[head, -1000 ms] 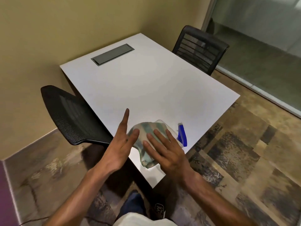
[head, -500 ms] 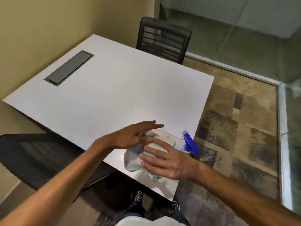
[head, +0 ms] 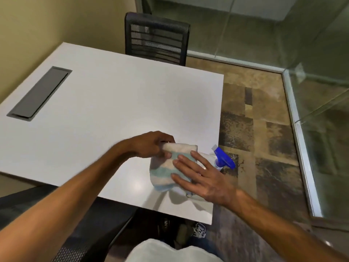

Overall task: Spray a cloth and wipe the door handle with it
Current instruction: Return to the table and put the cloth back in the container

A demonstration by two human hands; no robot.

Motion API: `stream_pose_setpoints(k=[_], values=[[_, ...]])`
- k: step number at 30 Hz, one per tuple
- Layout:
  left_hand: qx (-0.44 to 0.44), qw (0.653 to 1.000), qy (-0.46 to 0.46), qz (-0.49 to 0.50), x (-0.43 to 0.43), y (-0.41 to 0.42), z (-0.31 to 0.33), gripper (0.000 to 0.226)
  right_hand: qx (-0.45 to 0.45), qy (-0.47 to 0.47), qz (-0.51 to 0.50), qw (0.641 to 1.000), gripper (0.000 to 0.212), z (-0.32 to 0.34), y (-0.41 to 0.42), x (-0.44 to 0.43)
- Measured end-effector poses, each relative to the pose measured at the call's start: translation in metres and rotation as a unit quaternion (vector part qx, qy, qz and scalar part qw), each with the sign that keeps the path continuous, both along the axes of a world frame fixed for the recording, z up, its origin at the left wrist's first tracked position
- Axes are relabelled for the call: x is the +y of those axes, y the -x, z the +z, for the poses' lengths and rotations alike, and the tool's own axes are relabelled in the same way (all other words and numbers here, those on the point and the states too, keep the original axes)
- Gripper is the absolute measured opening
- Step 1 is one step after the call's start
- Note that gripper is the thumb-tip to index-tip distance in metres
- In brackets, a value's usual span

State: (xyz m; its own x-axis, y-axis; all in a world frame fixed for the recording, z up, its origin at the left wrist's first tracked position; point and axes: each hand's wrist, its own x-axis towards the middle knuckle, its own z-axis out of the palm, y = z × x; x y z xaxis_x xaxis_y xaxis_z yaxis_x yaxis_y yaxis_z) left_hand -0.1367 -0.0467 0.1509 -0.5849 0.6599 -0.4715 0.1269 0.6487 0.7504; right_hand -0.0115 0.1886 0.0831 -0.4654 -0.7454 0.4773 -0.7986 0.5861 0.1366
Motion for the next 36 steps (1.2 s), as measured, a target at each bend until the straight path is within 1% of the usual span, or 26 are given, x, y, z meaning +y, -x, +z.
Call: stream_pose_setpoints(k=[2,3,4,6,8,9,11,13,15,16,17,20,22,24,25,27,29,30,32,33,34,36], values=[[0.05,0.999,-0.012,0.007,-0.004,-0.001,0.002,0.015,-0.034,0.064,-0.091,0.993,0.04,-0.001,-0.012,-0.008],[0.07,0.997,-0.019,0.01,-0.006,-0.001,0.002,0.017,-0.067,0.119,-0.144,0.98,0.046,-0.001,-0.019,-0.012],[0.084,0.996,-0.028,0.013,-0.007,-0.002,0.003,0.019,-0.112,0.186,-0.196,0.956,0.053,0.0,-0.027,-0.018],[0.103,0.994,-0.042,0.017,-0.009,-0.001,0.008,0.021,-0.208,0.322,-0.27,0.883,0.069,0.002,-0.041,-0.031],[0.107,0.993,-0.05,0.019,-0.01,0.0,0.013,0.023,-0.282,0.429,-0.284,0.81,0.083,0.004,-0.046,-0.044],[0.103,0.993,-0.056,0.018,-0.011,0.001,0.017,0.023,-0.317,0.464,-0.284,0.777,0.091,0.007,-0.045,-0.05],[0.083,0.994,-0.071,0.012,-0.013,0.004,0.024,0.017,-0.38,0.5,-0.275,0.728,0.102,0.016,-0.036,-0.058],[0.05,0.994,-0.091,0.013,-0.016,0.007,0.028,0.019,-0.436,0.524,-0.256,0.686,0.105,0.021,-0.023,-0.06],[0.024,0.993,-0.113,0.028,-0.018,0.009,0.027,0.02,-0.47,0.553,-0.268,0.634,0.095,0.023,-0.015,-0.058],[0.024,0.992,-0.117,0.038,-0.019,0.01,0.025,0.021,-0.471,0.563,-0.285,0.617,0.086,0.023,-0.012,-0.057],[0.035,0.992,-0.115,0.049,-0.018,0.01,0.021,0.024,-0.464,0.566,-0.305,0.609,0.074,0.02,-0.011,-0.056],[0.13,0.987,-0.067,0.065,-0.013,0.002,0.004,0.039,-0.448,0.557,-0.361,0.599,0.036,0.006,-0.015,-0.055],[0.218,0.975,-0.038,0.035,-0.01,-0.01,-0.011,0.054,-0.448,0.567,-0.384,0.575,0.026,-0.003,-0.019,-0.055],[0.281,0.959,-0.022,-0.03,-0.009,-0.022,-0.025,0.07,-0.456,0.585,-0.397,0.541,0.024,-0.01,-0.021,-0.055],[0.301,0.951,-0.014,-0.068,-0.008,-0.027,-0.03,0.078,-0.456,0.587,-0.407,0.532,0.025,-0.014,-0.022,-0.056],[0.333,0.932,0.017,-0.143,-0.006,-0.034,-0.039,0.091,-0.446,0.572,-0.432,0.535,0.027,-0.02,-0.025,-0.057],[0.338,0.919,0.05,-0.198,-0.005,-0.036,-0.046,0.101,-0.429,0.538,-0.465,0.558,0.035,-0.025,-0.027,-0.058],[0.333,0.917,0.058,-0.214,-0.005,-0.036,-0.05,0.104,-0.418,0.518,-0.479,0.572,0.039,-0.027,-0.028,-0.058],[0.322,0.916,0.057,-0.231,-0.002,-0.034,-0.058,0.107,-0.4,0.504,-0.49,0.588,0.044,-0.029,-0.031,-0.062],[0.321,0.916,0.055,-0.236,-0.001,-0.032,-0.064,0.108,-0.387,0.5,-0.488,0.602,0.049,-0.029,-0.033,-0.065],[0.323,0.914,0.055,-0.241,0.002,-0.03,-0.07,0.108,-0.366,0.491,-0.485,0.625,0.056,-0.029,-0.034,-0.067],[0.33,0.909,0.054,-0.25,0.008,-0.025,-0.082,0.108,-0.333,0.425,-0.491,0.683,0.062,-0.031,-0.034,-0.072]])
